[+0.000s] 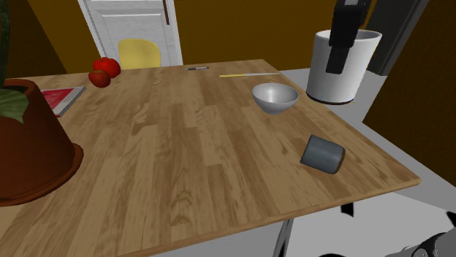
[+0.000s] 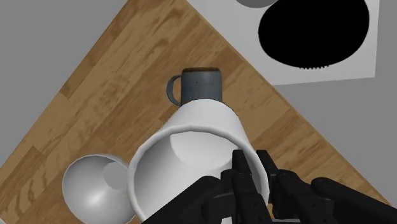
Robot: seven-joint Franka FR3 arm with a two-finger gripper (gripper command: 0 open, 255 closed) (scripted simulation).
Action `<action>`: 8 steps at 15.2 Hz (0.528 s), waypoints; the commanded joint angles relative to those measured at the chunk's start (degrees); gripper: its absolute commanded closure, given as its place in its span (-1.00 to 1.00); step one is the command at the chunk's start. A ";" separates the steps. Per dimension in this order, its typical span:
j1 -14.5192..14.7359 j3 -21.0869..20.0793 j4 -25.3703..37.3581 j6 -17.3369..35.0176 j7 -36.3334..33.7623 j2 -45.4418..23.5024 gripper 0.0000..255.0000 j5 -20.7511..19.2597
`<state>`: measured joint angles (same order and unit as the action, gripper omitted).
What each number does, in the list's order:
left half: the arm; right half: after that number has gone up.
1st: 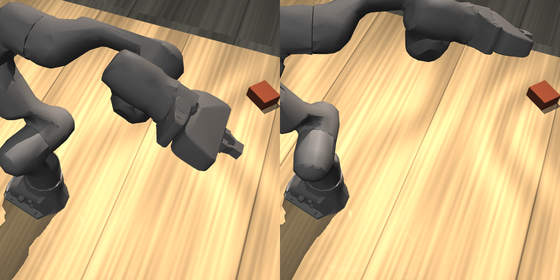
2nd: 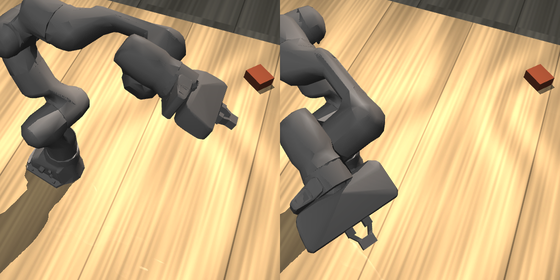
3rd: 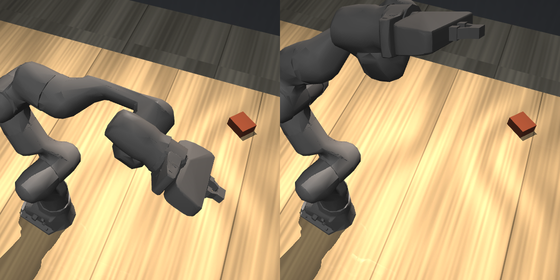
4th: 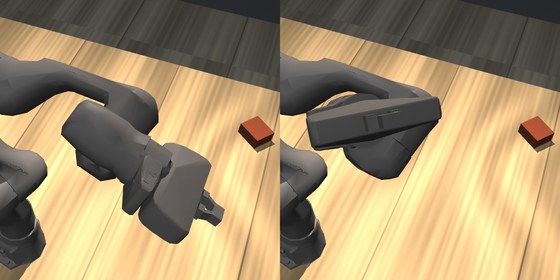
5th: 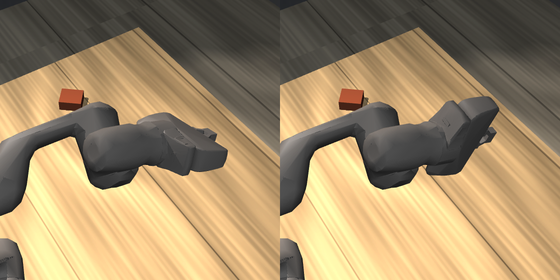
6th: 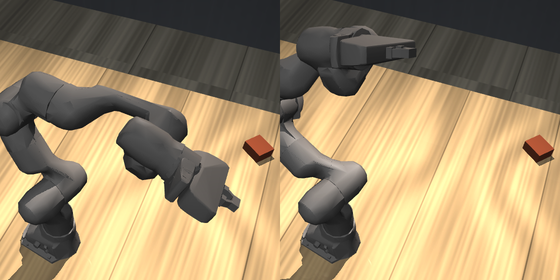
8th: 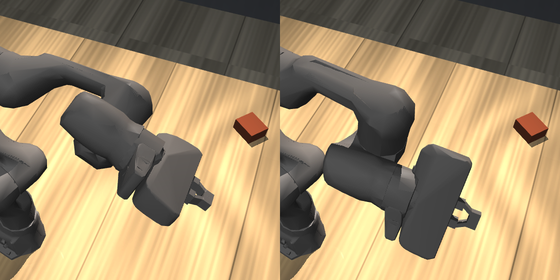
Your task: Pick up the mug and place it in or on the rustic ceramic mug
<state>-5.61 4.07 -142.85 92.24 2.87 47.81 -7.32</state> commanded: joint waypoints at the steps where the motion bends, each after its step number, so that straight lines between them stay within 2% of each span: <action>1: -1.06 1.70 -2.32 -1.68 2.06 4.17 1.00 -1.59; 3: -2.41 3.57 -3.91 -4.63 4.52 8.99 1.00 -3.53; 8: -2.63 4.02 -8.20 -1.30 4.22 9.94 1.00 -3.99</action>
<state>-8.19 7.96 -150.14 90.22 7.12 57.53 -11.17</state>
